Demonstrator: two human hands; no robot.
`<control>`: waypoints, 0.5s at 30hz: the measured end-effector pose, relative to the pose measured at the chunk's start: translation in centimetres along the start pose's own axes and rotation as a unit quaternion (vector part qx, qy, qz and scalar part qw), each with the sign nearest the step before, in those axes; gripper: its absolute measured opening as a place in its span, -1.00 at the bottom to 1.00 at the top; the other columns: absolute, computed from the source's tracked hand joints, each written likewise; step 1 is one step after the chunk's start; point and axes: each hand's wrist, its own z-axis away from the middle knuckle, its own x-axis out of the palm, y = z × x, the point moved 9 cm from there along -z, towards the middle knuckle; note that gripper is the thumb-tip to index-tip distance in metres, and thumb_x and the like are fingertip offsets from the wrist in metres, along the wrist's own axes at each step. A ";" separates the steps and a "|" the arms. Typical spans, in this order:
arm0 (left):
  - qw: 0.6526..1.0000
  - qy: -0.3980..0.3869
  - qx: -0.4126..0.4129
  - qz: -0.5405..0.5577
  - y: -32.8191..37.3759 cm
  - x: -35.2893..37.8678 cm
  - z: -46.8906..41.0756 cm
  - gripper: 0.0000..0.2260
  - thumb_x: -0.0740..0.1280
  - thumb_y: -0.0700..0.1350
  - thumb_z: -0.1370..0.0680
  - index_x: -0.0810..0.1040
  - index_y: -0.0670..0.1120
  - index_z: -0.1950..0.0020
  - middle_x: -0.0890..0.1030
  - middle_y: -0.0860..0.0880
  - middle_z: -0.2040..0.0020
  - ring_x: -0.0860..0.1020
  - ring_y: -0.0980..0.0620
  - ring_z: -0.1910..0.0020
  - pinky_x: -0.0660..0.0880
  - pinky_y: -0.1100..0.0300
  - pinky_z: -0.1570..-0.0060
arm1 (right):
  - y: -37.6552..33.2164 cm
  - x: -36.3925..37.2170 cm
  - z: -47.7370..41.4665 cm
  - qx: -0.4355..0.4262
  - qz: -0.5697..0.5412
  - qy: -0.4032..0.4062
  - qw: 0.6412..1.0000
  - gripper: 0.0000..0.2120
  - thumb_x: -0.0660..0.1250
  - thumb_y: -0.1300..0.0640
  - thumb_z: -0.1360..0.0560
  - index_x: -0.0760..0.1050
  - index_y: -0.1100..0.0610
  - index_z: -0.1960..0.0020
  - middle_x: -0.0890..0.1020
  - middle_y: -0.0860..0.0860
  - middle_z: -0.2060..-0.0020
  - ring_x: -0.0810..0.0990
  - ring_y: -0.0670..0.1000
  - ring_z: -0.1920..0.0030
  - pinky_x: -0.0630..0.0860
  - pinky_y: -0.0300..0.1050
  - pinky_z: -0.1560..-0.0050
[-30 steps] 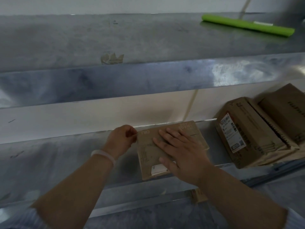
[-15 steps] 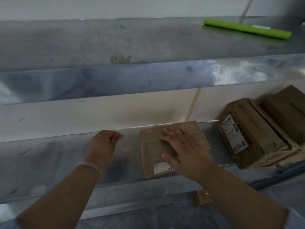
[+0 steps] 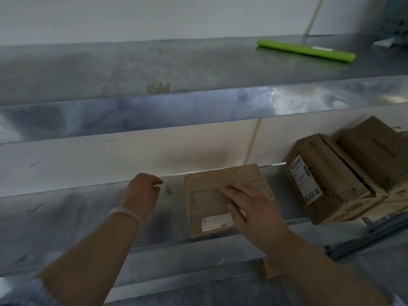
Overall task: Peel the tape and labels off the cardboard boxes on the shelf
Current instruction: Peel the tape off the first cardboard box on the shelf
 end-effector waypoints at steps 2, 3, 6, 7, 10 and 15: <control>1.000 0.006 -0.002 0.003 0.4 -0.3 -0.1 -0.82 0.40 -0.21 -0.48 0.66 -0.12 -0.07 0.59 -0.16 -0.04 0.58 -0.15 -0.02 0.40 0.13 -0.12 | 0.7 -1.8 0.6 0.025 0.048 0.067 0.996 -0.58 0.23 -0.06 -0.51 0.44 -0.01 -0.35 0.49 0.02 -0.31 0.37 0.02 -0.34 0.24 -0.04 -0.44; 1.000 0.017 0.008 0.017 1.1 -0.7 -0.1 -0.80 0.39 -0.18 -0.50 0.65 -0.11 -0.12 0.59 -0.16 -0.06 0.58 -0.15 -0.03 0.41 0.11 -0.13 | 1.3 -3.1 1.0 0.063 0.061 0.103 0.991 -0.53 0.26 -0.07 -0.52 0.37 0.00 -0.40 0.42 0.05 -0.37 0.30 0.04 -0.40 0.17 -0.02 -0.47; 0.991 0.080 0.075 0.074 5.9 -2.5 1.0 -0.70 0.32 -0.11 -0.56 0.55 -0.11 -0.28 0.58 -0.17 -0.17 0.53 -0.17 -0.16 0.39 0.03 -0.24 | 5.6 -2.8 3.7 0.290 -0.110 0.085 0.947 -0.38 0.28 -0.11 -0.56 0.12 -0.07 -0.54 0.13 -0.11 -0.52 0.08 -0.03 -0.51 0.10 -0.01 -0.49; 0.984 0.099 0.123 0.078 8.4 -3.0 1.9 -0.67 0.28 -0.05 -0.57 0.52 -0.11 -0.31 0.57 -0.16 -0.20 0.50 -0.16 -0.20 0.37 0.03 -0.26 | 6.8 -1.9 4.6 0.342 -0.192 0.068 0.917 -0.42 0.26 -0.13 -0.56 0.15 -0.10 -0.52 0.19 -0.16 -0.49 0.17 -0.08 -0.48 0.19 -0.03 -0.48; 0.963 0.030 0.266 0.007 15.8 -1.4 4.9 -0.47 0.08 0.23 -0.53 0.39 0.04 -0.43 0.47 -0.07 -0.36 0.39 -0.11 -0.34 0.32 -0.03 -0.35 | 8.1 -0.3 5.5 0.375 -0.289 0.032 0.880 -0.76 0.19 -0.12 -0.60 0.52 -0.03 -0.13 0.61 -0.12 -0.06 0.57 -0.11 -0.08 0.48 -0.20 -0.03; 0.929 -0.097 0.291 -0.206 16.4 5.4 6.4 -0.27 -0.25 0.51 -0.42 0.06 0.24 -0.53 0.14 -0.01 -0.56 0.15 -0.15 -0.50 0.10 -0.18 -0.42 | 8.6 -1.1 6.3 0.355 -0.266 0.040 0.896 -0.85 0.25 0.07 -0.60 0.60 -0.01 0.03 0.62 -0.15 0.17 0.54 -0.26 0.17 0.38 -0.51 0.23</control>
